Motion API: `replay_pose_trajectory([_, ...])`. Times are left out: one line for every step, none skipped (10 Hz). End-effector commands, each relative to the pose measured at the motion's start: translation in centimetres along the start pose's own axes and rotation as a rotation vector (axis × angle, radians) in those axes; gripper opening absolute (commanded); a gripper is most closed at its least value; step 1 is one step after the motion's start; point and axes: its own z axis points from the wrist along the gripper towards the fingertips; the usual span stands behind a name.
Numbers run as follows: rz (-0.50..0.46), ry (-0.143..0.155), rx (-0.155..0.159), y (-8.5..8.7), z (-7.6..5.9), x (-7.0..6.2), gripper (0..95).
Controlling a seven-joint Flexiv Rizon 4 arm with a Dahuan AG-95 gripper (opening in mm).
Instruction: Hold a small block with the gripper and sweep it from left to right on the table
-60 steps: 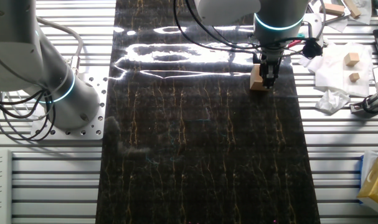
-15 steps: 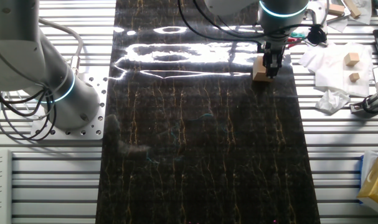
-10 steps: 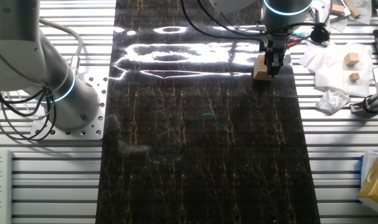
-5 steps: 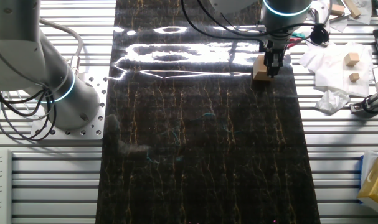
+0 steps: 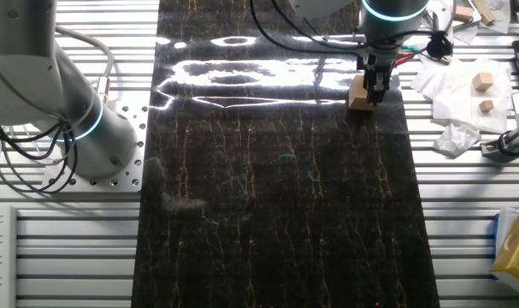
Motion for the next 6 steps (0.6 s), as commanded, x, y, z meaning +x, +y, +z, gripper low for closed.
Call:
replay_pose_trajectory([-0.001,0.003,-0.003,0.00,0.05,-0.02,0.0])
replay_pose_trajectory([0.001,0.011,0.000,0.00,0.05,-0.02,0.0])
replay_pose_trajectory([0.001,0.013,0.003,0.00,0.05,-0.02,0.0])
replay_pose_trajectory([0.001,0.013,0.003,0.00,0.05,-0.02,0.0])
replay_pose_trajectory([-0.003,0.014,0.002,0.00,0.05,-0.02,0.0])
replay_pose_trajectory([-0.005,0.015,0.004,0.00,0.05,-0.02,0.0])
